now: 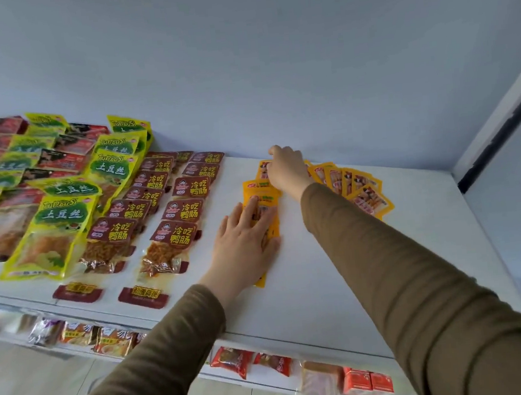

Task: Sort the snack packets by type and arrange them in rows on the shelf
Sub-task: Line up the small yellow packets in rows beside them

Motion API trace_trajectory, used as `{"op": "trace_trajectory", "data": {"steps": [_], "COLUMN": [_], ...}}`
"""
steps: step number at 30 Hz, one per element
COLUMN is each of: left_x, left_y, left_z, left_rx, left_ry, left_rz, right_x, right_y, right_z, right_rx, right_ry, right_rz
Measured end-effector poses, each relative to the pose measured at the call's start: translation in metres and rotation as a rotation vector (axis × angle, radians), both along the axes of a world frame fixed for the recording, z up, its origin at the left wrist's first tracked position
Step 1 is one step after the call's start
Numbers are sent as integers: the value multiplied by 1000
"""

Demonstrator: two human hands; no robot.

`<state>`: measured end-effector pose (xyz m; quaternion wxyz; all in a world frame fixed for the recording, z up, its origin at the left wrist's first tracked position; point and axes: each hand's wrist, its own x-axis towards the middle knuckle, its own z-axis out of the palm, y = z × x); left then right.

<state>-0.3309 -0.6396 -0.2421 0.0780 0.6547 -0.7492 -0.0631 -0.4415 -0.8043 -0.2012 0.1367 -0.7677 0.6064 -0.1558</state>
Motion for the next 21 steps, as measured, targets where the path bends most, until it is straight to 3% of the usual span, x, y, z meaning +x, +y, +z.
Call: {"op": "trace_trajectory", "data": {"steps": [3,6,8,14,21], "left_x": [3,4,6,27,33], "left_y": [-2,-2,-2,-6,-26], "left_z": [4,7,9,9,12], "left_rx": [-1,9,14,13,-43], "left_ry": [8,11,13,-44,-53], "left_rz": [-24,-28,-33,2,73], "right_x": [3,7,11,32,46], "right_y": [-21,-33,-36,-43,-51], "right_z": [-5,-10,-12,-16,-19], "right_rx": [33,13,28,123,92], "right_ry": [291,338,228,-364,-548], "right_rz": [13,10,2,-14,-58]}}
